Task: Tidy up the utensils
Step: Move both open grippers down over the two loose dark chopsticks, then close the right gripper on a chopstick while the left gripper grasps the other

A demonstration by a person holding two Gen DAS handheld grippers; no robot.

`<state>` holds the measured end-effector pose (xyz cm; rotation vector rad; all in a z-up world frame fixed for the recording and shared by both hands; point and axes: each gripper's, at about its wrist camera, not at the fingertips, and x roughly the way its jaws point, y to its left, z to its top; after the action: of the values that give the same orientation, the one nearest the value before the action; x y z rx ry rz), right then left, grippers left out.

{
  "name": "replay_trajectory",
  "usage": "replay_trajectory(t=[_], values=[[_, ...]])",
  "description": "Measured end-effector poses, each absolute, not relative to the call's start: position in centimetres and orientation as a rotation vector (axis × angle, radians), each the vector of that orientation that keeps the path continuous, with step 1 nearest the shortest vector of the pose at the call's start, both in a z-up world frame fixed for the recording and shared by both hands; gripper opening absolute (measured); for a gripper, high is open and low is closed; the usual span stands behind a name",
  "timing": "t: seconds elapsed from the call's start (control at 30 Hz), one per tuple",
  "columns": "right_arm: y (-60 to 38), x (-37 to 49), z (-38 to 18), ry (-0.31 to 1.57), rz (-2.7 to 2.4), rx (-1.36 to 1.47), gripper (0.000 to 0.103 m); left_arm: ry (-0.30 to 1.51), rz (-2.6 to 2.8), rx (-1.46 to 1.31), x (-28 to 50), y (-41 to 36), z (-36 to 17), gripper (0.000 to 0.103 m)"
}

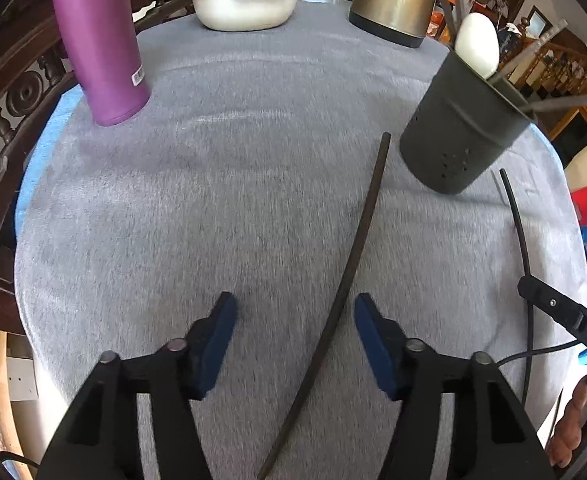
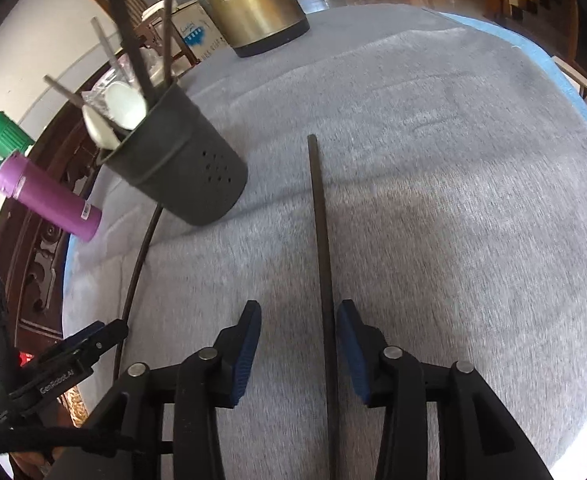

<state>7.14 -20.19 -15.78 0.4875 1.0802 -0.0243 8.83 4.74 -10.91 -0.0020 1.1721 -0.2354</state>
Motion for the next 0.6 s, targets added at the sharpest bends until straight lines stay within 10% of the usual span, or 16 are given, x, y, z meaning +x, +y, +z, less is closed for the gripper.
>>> replay_trajectory(t=[0.27,0.6], values=[[-19.5,5.1,-15.3,1.085,-0.027,0.442,0.039,1.223,-0.329,-0.087,6.1,4.2,-10.9,0.018],[-18.2,3.1,-13.7,1.081,0.09,0.484,0.034,1.221,-0.369,-0.187,3.3,5.1,-9.8,0.019]])
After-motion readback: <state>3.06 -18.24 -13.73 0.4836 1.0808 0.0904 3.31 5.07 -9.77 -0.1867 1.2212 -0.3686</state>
